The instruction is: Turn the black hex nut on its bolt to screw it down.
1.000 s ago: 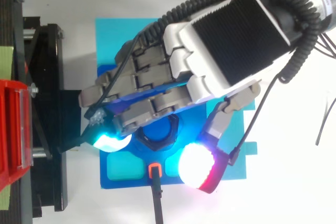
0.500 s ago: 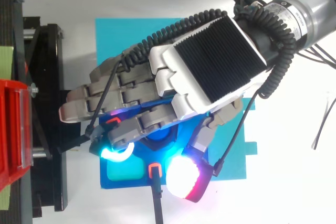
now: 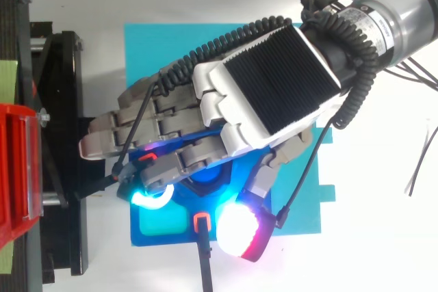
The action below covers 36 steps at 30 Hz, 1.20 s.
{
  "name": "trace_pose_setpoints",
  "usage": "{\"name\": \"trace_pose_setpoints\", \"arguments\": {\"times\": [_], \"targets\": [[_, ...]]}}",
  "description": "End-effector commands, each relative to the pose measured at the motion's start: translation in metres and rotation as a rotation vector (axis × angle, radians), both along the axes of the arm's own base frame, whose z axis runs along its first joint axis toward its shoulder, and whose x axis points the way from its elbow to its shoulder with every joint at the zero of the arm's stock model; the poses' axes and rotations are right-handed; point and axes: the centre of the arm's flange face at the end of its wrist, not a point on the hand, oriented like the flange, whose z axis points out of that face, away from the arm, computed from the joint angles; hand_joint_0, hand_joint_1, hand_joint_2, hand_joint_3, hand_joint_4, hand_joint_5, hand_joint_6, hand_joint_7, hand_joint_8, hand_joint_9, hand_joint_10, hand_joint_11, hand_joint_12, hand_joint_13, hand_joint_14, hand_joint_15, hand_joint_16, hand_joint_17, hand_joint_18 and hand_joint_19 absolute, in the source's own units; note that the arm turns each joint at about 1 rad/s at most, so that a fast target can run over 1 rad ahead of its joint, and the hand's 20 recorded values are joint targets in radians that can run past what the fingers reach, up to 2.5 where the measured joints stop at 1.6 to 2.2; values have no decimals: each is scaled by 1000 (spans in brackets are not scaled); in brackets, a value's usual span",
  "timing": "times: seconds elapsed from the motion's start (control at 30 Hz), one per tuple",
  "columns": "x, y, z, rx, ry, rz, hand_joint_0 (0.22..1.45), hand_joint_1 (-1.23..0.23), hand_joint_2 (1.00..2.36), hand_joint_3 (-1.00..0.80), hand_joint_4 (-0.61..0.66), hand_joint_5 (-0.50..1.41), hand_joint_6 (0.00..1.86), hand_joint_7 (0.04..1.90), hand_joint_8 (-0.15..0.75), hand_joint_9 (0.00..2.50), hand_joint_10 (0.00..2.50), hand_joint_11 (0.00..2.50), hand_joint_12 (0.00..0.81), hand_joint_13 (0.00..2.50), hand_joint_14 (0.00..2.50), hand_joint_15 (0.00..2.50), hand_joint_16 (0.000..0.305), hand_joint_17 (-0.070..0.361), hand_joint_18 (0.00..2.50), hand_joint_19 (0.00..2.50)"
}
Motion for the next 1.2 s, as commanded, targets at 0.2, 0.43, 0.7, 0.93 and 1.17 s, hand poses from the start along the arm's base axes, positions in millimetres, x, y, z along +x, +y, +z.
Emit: {"name": "trace_pose_setpoints", "arguments": {"times": [0.2,0.43,0.7,0.93,1.17], "targets": [[1,0,-4,4,-4,-1,430,-353,1000,-500,291,-160,561,1011,322,197,1,83,425,371,5,92,66,148,509,300],[-2,-5,-8,-2,11,-6,431,-352,1000,-500,269,-178,654,875,325,213,2,112,425,391,3,100,65,146,533,298],[-5,-7,-13,-5,22,-2,436,-354,1000,-500,273,-186,693,834,328,241,3,149,421,415,3,109,64,143,554,307],[-7,-15,-12,-8,19,-1,437,-353,1000,-500,281,-189,709,804,334,263,4,171,421,446,4,129,64,143,591,319],[-9,-23,-13,-10,21,-3,437,-352,1000,-500,284,-190,712,801,336,280,4,187,421,470,4,143,63,143,612,329]]}}
